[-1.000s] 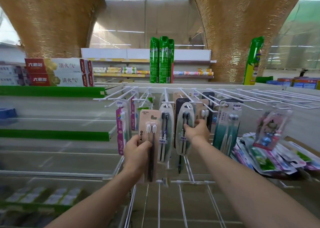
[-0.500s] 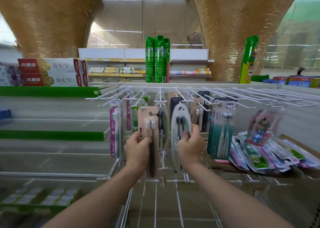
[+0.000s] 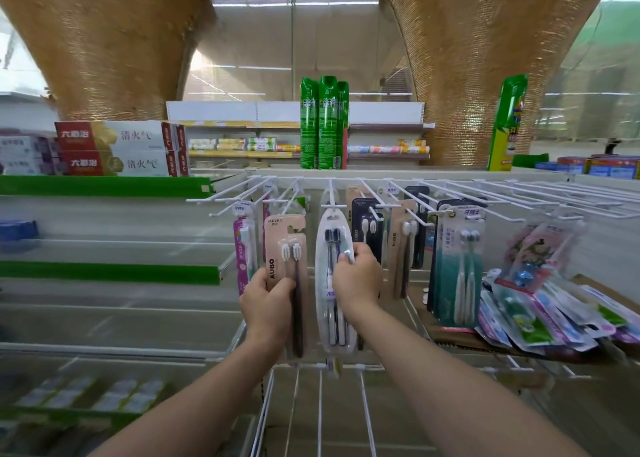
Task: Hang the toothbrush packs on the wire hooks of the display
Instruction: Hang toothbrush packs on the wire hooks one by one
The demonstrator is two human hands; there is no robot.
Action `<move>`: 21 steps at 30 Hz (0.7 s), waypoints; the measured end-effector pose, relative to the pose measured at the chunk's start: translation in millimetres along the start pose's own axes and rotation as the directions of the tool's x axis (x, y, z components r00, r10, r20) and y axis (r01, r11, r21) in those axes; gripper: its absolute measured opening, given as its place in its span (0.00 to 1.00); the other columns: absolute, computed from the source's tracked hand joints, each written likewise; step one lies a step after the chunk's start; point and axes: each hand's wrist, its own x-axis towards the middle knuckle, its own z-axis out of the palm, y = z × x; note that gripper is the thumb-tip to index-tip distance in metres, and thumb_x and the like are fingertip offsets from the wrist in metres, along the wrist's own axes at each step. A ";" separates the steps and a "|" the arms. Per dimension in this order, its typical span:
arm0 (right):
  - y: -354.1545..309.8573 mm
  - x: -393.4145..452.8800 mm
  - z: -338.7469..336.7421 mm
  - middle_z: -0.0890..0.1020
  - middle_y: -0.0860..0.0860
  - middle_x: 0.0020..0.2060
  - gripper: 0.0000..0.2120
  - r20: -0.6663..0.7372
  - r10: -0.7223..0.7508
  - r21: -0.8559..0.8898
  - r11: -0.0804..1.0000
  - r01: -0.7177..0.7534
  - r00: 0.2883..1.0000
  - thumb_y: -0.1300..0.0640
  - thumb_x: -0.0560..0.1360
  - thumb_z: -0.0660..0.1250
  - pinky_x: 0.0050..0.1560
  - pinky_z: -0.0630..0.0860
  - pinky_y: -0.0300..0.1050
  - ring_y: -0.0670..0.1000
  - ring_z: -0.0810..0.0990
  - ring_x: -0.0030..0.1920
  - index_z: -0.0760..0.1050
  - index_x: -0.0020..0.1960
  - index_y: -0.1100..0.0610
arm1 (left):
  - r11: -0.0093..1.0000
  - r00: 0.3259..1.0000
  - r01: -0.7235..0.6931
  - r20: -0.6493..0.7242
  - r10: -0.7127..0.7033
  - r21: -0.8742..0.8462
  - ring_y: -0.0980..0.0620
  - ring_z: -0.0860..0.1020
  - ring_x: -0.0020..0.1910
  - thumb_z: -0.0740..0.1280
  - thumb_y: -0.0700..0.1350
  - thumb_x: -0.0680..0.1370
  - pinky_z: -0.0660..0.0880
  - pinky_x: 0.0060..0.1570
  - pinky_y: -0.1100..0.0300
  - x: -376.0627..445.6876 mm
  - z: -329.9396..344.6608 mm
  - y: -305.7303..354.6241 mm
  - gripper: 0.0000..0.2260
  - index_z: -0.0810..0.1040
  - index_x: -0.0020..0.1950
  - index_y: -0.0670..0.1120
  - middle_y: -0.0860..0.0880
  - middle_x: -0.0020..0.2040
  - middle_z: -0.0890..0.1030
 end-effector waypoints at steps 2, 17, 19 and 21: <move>-1.0 9.7 5.9 0.80 0.56 0.44 0.06 -0.004 0.032 -0.028 0.999 -0.032 0.999 0.62 0.80 0.59 0.25 0.72 0.42 0.54 0.77 0.38 0.75 0.52 0.60 | 1.000 1.000 0.002 0.006 -0.002 -0.006 0.46 0.74 0.36 0.68 0.37 0.74 0.74 0.38 0.48 2.5 -2.0 -0.3 0.07 0.75 0.37 0.45 0.47 0.33 0.76; 33.4 47.3 -26.5 0.80 0.51 0.49 0.05 -0.231 0.074 -0.130 0.986 -0.106 0.970 0.52 0.79 0.68 0.46 0.74 0.46 0.53 0.78 0.47 0.73 0.51 0.51 | 1.000 0.987 0.029 0.158 -0.028 -0.003 0.47 0.78 0.37 0.67 0.34 0.78 0.75 0.36 0.52 -0.4 17.6 -8.9 0.07 0.78 0.42 0.43 0.47 0.35 0.79; 41.1 45.0 -36.1 0.80 0.51 0.47 0.05 -0.223 0.037 -0.130 0.989 -0.067 0.974 0.52 0.79 0.67 0.42 0.73 0.45 0.52 0.78 0.45 0.74 0.51 0.52 | 1.000 0.982 0.027 0.185 -0.025 -0.007 0.43 0.81 0.41 0.66 0.35 0.78 0.81 0.41 0.47 -2.9 24.7 -9.8 0.06 0.80 0.45 0.43 0.42 0.40 0.82; 48.7 43.8 -45.2 0.80 0.51 0.45 0.05 -0.206 0.006 -0.139 0.990 -0.036 0.978 0.52 0.79 0.67 0.44 0.75 0.47 0.52 0.78 0.45 0.75 0.52 0.54 | 1.000 0.980 0.025 0.197 -0.024 0.001 0.40 0.82 0.44 0.67 0.36 0.78 0.82 0.46 0.43 -3.7 33.4 -11.7 0.05 0.81 0.46 0.43 0.41 0.42 0.83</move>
